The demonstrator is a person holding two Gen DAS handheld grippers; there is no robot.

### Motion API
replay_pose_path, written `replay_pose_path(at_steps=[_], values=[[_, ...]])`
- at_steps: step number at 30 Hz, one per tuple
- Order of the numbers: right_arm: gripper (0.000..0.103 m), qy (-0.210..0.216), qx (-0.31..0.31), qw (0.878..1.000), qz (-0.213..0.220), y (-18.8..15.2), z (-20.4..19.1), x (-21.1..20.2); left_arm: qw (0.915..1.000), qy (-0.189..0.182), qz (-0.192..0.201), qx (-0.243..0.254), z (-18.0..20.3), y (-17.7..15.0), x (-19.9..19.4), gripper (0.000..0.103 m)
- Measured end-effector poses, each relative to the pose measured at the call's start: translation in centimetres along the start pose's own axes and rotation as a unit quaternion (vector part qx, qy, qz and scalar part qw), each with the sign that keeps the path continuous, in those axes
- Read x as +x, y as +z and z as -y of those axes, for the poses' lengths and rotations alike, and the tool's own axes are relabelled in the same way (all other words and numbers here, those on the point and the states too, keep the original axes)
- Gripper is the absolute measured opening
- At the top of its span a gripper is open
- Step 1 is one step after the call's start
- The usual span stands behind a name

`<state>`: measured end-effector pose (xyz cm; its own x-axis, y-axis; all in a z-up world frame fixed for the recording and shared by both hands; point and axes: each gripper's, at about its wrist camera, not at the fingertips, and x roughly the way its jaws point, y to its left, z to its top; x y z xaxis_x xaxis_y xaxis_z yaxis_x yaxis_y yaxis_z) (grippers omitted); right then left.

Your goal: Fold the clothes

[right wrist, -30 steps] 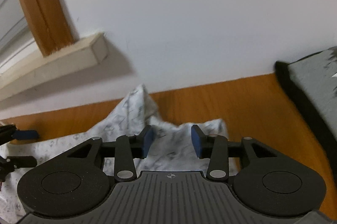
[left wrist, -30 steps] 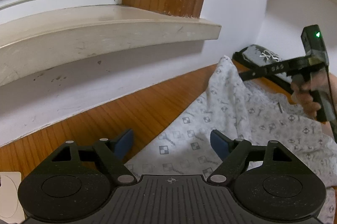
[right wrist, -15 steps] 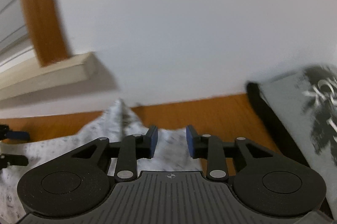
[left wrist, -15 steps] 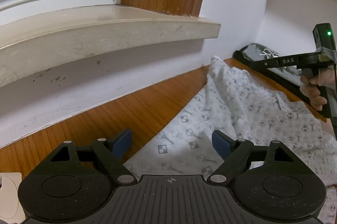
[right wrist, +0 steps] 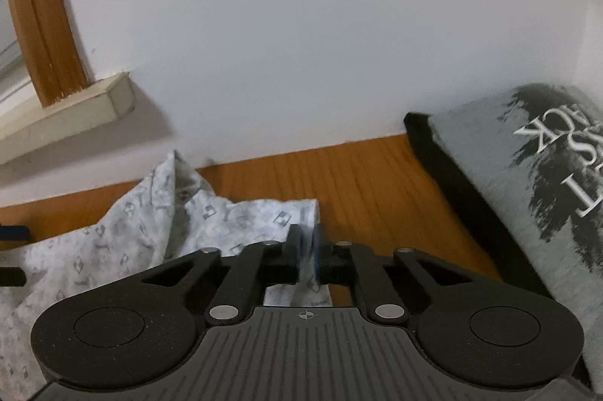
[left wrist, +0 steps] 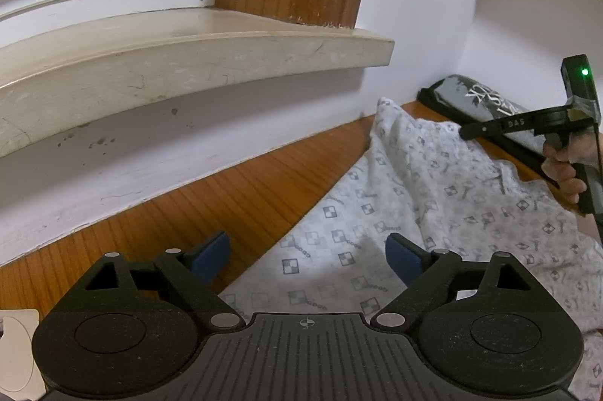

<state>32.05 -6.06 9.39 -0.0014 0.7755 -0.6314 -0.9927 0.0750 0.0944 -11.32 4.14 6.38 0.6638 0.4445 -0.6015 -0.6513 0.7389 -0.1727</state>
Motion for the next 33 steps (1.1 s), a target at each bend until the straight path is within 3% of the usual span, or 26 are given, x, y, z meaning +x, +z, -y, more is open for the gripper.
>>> replay_pose_path(at_steps=[2,4,8,12,13,15,19,22,25,27,29,31,33], values=[[0.013,-0.013,-0.004,1.000,0.018,0.4,-1.2,0.3,1.0000,0.000,0.000,0.000,0.0,0.0,0.0,0.092],[0.015,0.015,-0.001,1.000,0.024,1.0,-2.1,0.6,1.0000,0.001,0.000,-0.001,0.0,0.0,0.0,0.092],[0.032,0.086,-0.009,0.996,0.015,2.0,-5.4,1.8,1.0000,0.001,0.000,0.000,0.0,0.1,0.1,0.092],[0.033,0.120,-0.031,0.992,-0.016,1.9,-7.6,3.5,1.0000,0.001,-0.001,0.000,0.0,0.1,0.1,0.093],[0.032,0.118,-0.034,0.992,-0.022,1.8,-7.7,3.6,1.0000,0.001,-0.001,0.000,0.0,0.1,0.1,0.093],[0.002,0.114,-0.038,0.992,-0.033,1.7,-7.9,3.9,1.0000,0.001,-0.001,0.000,0.0,0.0,0.1,0.093],[0.003,0.109,0.003,0.994,-0.004,2.8,-5.5,-0.4,1.0000,0.001,-0.001,-0.002,-0.1,0.0,0.0,0.093],[0.003,0.098,0.027,0.995,-0.025,2.3,-3.8,-0.6,1.0000,0.001,-0.001,-0.002,-0.1,0.0,0.0,0.093],[0.012,0.078,0.021,0.995,-0.061,1.7,-3.9,1.2,1.0000,0.002,-0.001,-0.001,0.0,0.0,0.0,0.093],[0.018,0.079,0.023,0.995,-0.047,2.0,-3.9,1.2,1.0000,0.003,-0.001,-0.001,0.0,-0.1,0.0,0.093],[0.032,0.085,0.038,0.995,-0.025,2.8,-3.7,1.1,1.0000,0.004,-0.002,-0.001,0.1,0.0,-0.1,0.093],[0.039,0.088,0.044,0.995,-0.019,3.5,-3.7,1.7,1.0000,0.005,-0.003,0.000,0.2,0.0,-0.1,0.093],[0.040,0.087,0.041,0.995,-0.025,4.1,-4.3,3.0,1.0000,0.005,-0.003,0.000,0.2,0.0,-0.1,0.093]])
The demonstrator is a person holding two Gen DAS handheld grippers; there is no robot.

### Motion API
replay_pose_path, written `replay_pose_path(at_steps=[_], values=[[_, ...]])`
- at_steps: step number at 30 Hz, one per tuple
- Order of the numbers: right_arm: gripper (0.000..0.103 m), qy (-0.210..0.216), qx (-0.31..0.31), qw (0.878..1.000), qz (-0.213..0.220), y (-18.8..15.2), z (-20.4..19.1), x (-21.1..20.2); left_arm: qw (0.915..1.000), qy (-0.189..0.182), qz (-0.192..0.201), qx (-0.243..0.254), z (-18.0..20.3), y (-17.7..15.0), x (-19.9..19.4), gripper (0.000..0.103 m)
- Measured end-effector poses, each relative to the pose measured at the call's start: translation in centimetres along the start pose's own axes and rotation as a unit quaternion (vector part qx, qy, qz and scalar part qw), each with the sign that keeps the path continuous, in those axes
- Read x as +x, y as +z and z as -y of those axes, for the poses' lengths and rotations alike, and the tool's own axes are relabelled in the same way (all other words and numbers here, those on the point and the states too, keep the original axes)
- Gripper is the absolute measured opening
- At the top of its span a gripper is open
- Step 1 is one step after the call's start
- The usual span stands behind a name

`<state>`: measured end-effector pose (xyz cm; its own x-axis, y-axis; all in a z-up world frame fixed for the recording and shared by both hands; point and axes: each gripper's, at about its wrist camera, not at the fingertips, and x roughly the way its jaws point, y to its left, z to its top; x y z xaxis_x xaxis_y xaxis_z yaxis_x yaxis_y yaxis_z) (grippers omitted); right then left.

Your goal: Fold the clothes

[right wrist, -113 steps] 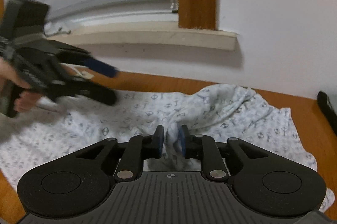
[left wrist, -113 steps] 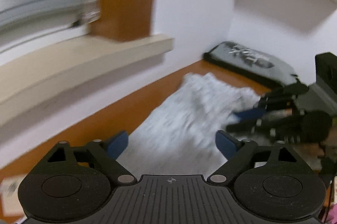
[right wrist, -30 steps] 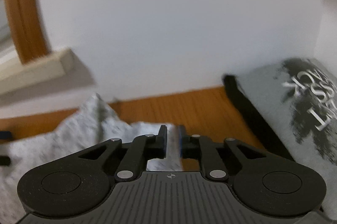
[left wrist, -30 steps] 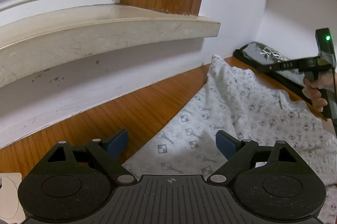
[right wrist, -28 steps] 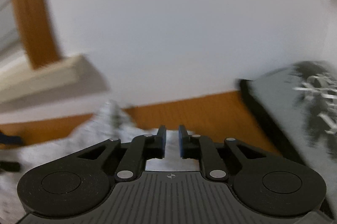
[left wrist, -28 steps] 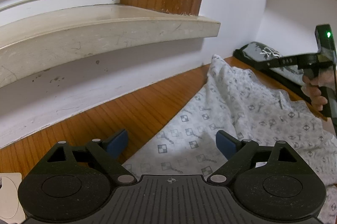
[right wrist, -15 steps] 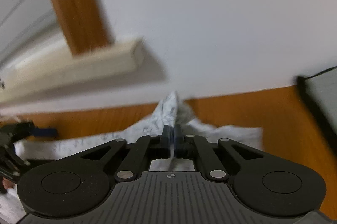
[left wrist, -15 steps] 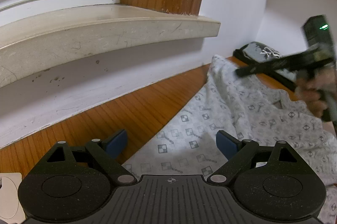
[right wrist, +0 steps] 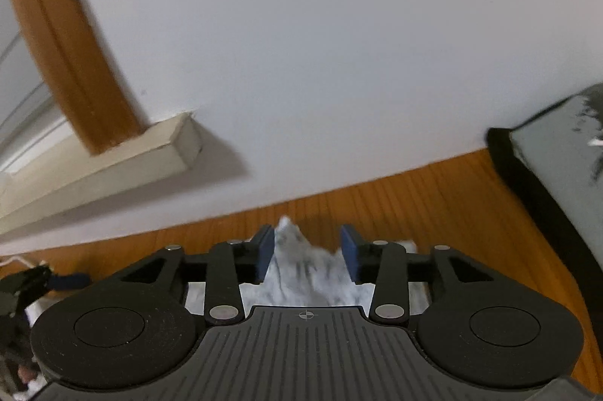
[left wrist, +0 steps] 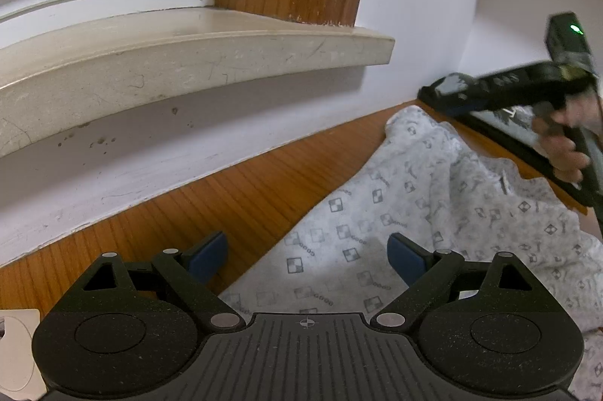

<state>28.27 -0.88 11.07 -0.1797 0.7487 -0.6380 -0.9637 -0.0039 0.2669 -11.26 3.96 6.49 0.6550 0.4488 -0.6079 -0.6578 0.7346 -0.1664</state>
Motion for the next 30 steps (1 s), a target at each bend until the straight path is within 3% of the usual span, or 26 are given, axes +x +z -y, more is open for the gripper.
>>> replay_pose_path(at_steps=[4,6,8,9,13,15,17,20,25,30], values=[[0.039,0.002,-0.006,1.000,-0.024,0.4,-0.6,2.7,1.0000,0.000,0.000,0.000,0.0,0.0,-0.1,0.093],[0.007,0.013,-0.017,1.000,-0.014,0.3,-0.9,2.9,1.0000,-0.001,-0.001,0.000,0.0,0.1,-0.1,0.093],[0.001,-0.013,-0.029,0.999,0.022,0.4,-1.1,2.1,1.0000,-0.002,-0.001,-0.001,0.0,0.0,-0.1,0.094],[0.001,-0.026,-0.035,0.998,0.039,0.4,-1.1,1.7,1.0000,-0.002,-0.001,-0.001,-0.1,0.0,-0.1,0.094],[0.002,-0.025,-0.042,0.999,0.012,0.1,-1.0,2.7,1.0000,-0.004,-0.002,-0.002,-0.1,0.0,0.0,0.097],[0.010,-0.020,-0.051,0.998,0.001,-0.2,-1.1,2.7,1.0000,-0.004,-0.003,-0.002,-0.2,0.1,0.0,0.100],[0.035,-0.026,-0.062,0.998,0.021,-0.5,-1.5,1.2,1.0000,-0.003,-0.002,-0.004,-0.2,0.1,0.0,0.100],[0.036,-0.016,-0.094,0.994,0.053,-1.3,-3.0,-1.8,1.0000,0.002,0.001,-0.001,-0.2,0.0,-0.2,0.100],[0.036,0.025,-0.171,0.983,0.066,-4.7,-7.2,-5.8,0.9988,0.034,0.015,0.031,0.3,0.6,-3.1,0.100],[0.036,0.099,-0.196,0.975,0.032,-8.0,-12.1,-6.3,0.9971,0.068,0.024,0.026,-1.4,-0.7,-9.5,0.099]])
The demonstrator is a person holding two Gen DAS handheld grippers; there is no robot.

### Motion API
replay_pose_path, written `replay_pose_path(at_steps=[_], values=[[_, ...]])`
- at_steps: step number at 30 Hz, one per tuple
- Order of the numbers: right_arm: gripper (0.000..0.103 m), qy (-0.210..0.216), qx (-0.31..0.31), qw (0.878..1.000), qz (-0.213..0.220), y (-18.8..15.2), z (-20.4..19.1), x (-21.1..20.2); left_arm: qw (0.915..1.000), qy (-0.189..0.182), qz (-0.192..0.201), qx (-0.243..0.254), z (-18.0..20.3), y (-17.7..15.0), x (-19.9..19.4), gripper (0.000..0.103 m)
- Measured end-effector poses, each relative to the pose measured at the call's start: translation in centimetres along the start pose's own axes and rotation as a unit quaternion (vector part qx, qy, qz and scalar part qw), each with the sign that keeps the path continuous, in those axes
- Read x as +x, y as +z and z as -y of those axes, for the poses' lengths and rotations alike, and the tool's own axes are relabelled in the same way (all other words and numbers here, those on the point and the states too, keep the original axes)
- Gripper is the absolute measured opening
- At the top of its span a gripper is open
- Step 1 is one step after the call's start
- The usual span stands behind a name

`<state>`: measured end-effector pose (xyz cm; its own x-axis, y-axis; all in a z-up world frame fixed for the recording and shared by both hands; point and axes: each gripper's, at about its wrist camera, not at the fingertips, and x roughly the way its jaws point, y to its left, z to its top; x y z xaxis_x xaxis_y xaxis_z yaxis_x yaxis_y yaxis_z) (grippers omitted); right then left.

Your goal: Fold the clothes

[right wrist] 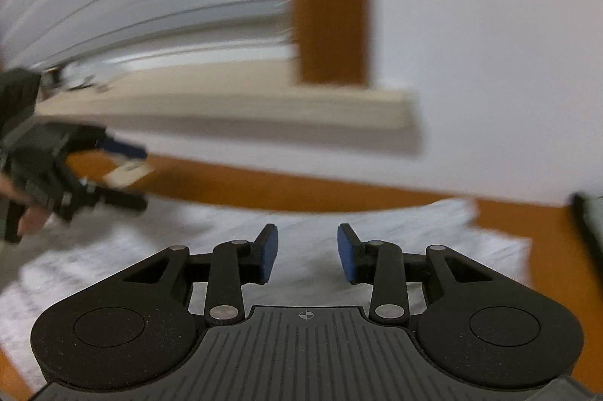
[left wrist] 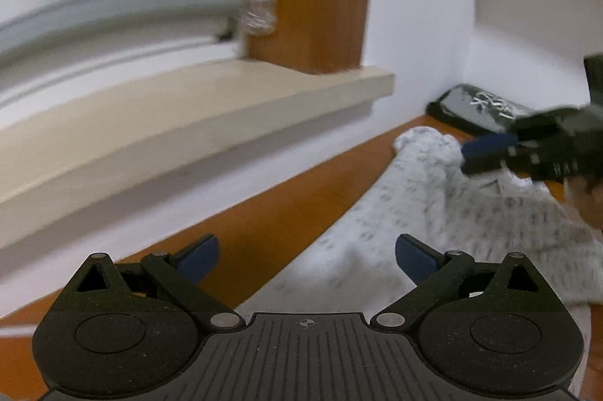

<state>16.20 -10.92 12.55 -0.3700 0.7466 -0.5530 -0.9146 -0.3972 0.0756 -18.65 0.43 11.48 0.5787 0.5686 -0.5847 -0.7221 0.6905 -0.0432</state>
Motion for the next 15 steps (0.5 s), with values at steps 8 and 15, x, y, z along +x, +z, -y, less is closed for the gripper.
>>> replay_pose_path(at_steps=[8,15], values=[[0.044,0.007,-0.074,0.997,-0.021,-3.9,-4.2,3.0,0.9872,0.141,-0.016,-0.073,-8.4,-7.9,-12.6,0.086],[0.052,0.018,-0.039,0.999,-0.016,-4.4,-2.8,2.5,0.9646,0.206,-0.010,-0.164,-15.7,-12.8,-19.2,0.069]])
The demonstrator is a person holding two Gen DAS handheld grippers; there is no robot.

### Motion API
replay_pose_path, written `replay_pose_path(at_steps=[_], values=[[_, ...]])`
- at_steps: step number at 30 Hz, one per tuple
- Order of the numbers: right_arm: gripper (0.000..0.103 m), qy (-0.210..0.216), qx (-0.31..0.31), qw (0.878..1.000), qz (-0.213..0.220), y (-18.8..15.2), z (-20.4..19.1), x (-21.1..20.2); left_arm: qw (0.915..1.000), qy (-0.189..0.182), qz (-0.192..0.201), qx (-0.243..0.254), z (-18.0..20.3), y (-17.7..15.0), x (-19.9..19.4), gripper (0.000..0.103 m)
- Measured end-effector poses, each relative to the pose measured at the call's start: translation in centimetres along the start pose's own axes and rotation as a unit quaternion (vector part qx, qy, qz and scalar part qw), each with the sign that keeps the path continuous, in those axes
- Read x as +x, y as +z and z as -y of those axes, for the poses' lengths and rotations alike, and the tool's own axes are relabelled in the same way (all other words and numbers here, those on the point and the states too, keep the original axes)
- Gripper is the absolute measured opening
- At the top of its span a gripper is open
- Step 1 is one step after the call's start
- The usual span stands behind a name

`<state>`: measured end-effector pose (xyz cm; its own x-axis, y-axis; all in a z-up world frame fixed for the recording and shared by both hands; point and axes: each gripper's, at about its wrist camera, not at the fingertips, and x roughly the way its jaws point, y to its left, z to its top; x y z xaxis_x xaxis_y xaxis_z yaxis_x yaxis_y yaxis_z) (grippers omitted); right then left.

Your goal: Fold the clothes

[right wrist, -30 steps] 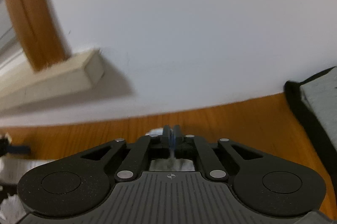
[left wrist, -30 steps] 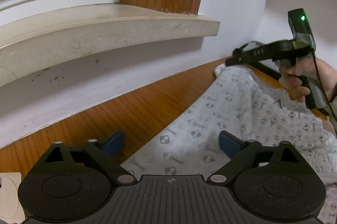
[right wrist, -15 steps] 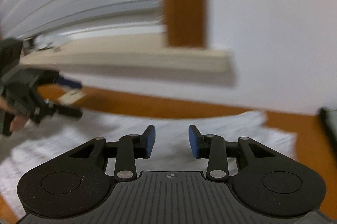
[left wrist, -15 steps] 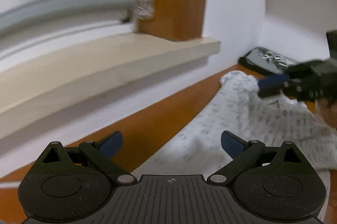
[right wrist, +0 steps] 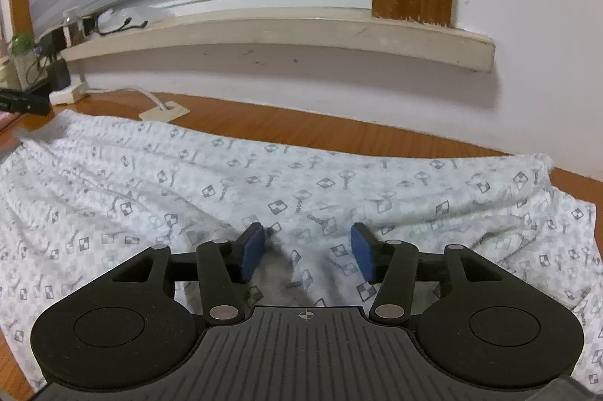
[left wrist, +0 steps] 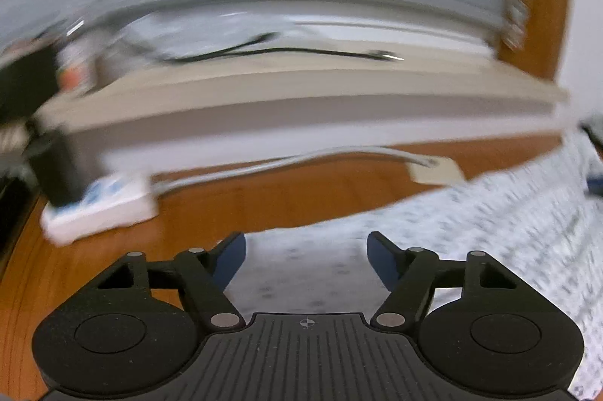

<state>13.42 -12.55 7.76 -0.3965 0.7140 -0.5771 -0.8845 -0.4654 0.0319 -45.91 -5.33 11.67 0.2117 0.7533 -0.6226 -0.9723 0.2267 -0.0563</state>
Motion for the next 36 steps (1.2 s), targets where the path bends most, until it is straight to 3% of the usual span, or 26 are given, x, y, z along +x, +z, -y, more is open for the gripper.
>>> replay_pose_path(at_steps=[6,10,11,13,14,16,18,21,23,25,30,36], values=[[0.056,-0.010,-0.001,1.000,-0.001,-0.1,-0.1,0.4,0.9992,-0.013,-0.027,-0.026,-2.7,0.3,2.3,0.052],[0.058,-0.010,0.004,1.000,-0.002,-0.1,0.2,0.5,0.9993,-0.004,-0.036,-0.009,-2.3,0.4,3.6,0.051],[0.058,-0.011,0.004,1.000,-0.002,0.0,0.2,0.5,0.9994,0.000,-0.035,-0.005,-2.2,0.3,3.8,0.041],[0.058,-0.011,0.004,1.000,-0.002,0.0,0.3,0.5,0.9997,0.006,-0.024,0.000,-2.2,0.2,3.7,0.010],[0.059,-0.011,0.004,1.000,-0.002,0.0,0.3,0.5,0.9999,0.010,-0.012,0.001,-2.3,0.2,3.4,0.009],[0.059,-0.009,0.004,1.000,-0.001,0.0,0.4,0.5,0.9998,0.017,0.009,-0.001,-2.6,0.3,2.8,0.009],[0.060,-0.009,0.003,1.000,-0.001,0.0,0.4,0.6,0.9998,0.017,-0.003,-0.005,-2.8,0.3,3.1,0.009],[0.062,-0.013,0.003,1.000,-0.001,0.0,0.4,0.6,0.9986,0.043,-0.022,0.022,-1.9,0.1,3.4,0.022],[0.063,-0.014,0.003,1.000,0.000,0.0,0.3,0.6,0.9977,0.066,-0.006,0.016,-1.6,0.3,2.6,0.050],[0.063,-0.014,0.005,1.000,0.002,-0.1,0.4,0.5,0.9977,0.064,0.018,0.016,-0.5,0.8,1.6,0.069],[0.062,-0.015,0.004,0.999,0.032,-0.1,-0.2,-1.1,0.9966,0.000,0.039,0.072,5.8,1.6,0.8,0.071],[0.049,0.005,-0.019,0.999,0.028,-0.8,-3.1,-3.0,0.9820,-0.122,0.023,0.142,15.7,0.4,2.4,0.054]])
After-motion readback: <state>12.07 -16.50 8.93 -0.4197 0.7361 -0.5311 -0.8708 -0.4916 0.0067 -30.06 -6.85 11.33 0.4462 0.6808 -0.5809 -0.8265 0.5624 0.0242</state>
